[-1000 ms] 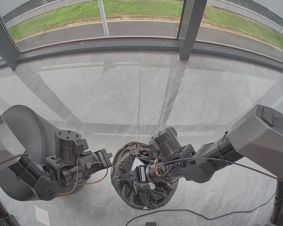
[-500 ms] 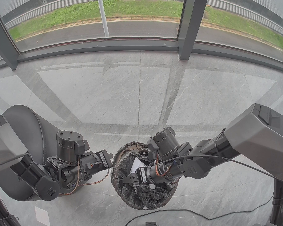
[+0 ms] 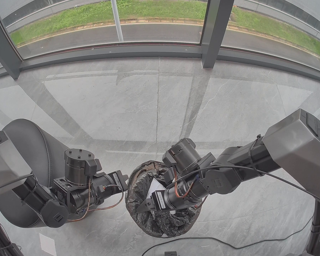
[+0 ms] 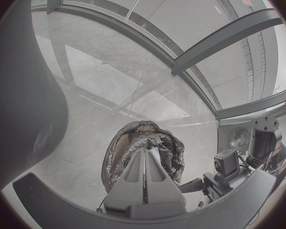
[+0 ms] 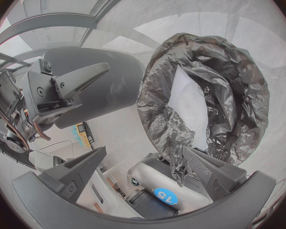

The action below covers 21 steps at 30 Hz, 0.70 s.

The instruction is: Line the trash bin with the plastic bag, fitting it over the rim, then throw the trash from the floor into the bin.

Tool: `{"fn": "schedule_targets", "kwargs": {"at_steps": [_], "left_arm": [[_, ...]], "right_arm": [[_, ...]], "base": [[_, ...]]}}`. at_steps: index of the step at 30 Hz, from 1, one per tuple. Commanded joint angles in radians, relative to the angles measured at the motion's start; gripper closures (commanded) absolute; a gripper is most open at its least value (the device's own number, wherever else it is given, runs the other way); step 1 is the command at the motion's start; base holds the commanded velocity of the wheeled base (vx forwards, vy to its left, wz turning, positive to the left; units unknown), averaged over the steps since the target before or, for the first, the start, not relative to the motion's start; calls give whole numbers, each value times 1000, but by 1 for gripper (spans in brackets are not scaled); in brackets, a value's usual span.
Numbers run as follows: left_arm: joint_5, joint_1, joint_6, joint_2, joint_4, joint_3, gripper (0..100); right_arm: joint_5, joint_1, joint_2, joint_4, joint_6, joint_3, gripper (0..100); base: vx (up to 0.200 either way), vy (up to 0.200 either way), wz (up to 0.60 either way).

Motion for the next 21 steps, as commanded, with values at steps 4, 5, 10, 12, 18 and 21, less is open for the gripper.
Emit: {"fn": "schedule_targets", "kwargs": {"at_steps": [4, 5, 10, 12, 18, 21], "left_arm": [[0, 0, 0, 3, 0, -2, 100], [0, 0, 0, 4, 0, -2, 100], [0, 0, 0, 7, 0, -3, 100], [0, 0, 0, 11, 0, -3, 100], [2, 0, 0, 14, 0, -3, 100], [2, 0, 0, 15, 0, -3, 100]], "right_arm": [[2, 16, 67, 74, -6, -111, 0], [2, 17, 75, 78, -6, -120, 0], [2, 17, 104, 83, -6, -134, 0], [2, 17, 114, 91, -6, -134, 0], [-18, 11, 159, 106, -31, -178, 0], [-30, -3, 185, 151, -32, -233, 0]], "base": [[0, 0, 0], [0, 0, 0], [0, 0, 0], [0, 0, 0], [0, 0, 0], [0, 0, 0]]}}
